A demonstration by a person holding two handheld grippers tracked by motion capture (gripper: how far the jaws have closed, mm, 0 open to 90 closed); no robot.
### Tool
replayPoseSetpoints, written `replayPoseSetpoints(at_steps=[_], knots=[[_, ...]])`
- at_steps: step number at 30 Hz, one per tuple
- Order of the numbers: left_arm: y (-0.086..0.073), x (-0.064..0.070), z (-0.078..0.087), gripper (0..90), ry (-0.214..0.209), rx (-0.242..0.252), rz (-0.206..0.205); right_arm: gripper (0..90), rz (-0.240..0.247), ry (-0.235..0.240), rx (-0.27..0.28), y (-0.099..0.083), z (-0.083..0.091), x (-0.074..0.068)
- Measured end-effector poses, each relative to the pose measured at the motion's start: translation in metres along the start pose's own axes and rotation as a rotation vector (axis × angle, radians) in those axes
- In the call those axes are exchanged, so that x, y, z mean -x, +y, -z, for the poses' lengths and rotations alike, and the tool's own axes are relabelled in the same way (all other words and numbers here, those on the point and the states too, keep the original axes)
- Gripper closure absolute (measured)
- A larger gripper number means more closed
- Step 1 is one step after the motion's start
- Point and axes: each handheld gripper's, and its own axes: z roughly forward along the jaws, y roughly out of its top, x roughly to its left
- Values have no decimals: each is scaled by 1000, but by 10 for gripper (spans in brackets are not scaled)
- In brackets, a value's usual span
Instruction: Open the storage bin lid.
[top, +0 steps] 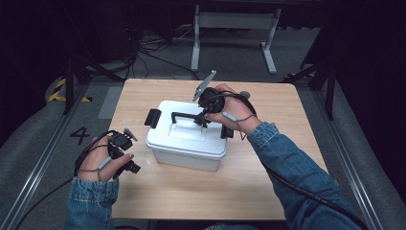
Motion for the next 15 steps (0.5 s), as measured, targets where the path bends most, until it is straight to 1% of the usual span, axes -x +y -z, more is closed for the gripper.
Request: replayPoseSetpoints(at_steps=[2, 4, 5, 7, 8, 11, 15], knots=[[-1, -1, 0, 214, 5, 4, -5, 844, 8, 6, 22, 3, 3, 0], [-1, -1, 0, 214, 0, 9, -3, 845, 11, 6, 28, 3, 5, 0], [-1, 0, 0, 214, -7, 11, 14, 845, 13, 11, 36, 4, 7, 0], [-1, 0, -1, 214, -8, 11, 18, 845, 13, 9, 52, 6, 11, -1], [-1, 0, -1, 214, -6, 10, 16, 845, 15, 8, 65, 7, 14, 0], [0, 0, 0, 214, -7, 8, 3, 845, 20, 4, 81, 10, 20, 0], [0, 0, 0, 214, -8, 10, 7, 845, 14, 5, 101, 12, 28, -2]])
